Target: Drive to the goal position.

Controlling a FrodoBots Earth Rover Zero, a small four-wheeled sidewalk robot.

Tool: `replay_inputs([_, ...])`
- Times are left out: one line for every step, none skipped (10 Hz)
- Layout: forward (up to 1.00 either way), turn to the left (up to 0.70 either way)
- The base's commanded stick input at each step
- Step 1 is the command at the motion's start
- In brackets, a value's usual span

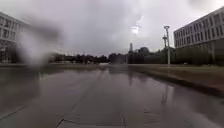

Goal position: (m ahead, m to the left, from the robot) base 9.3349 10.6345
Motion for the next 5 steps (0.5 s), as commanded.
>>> replay_inputs([0.7,-0.05])
replay_inputs([0.7,-0.18])
replay_inputs([0.7,-0.3])
replay_inputs([0.7,-0.11])
replay_inputs([0.7,0.0])
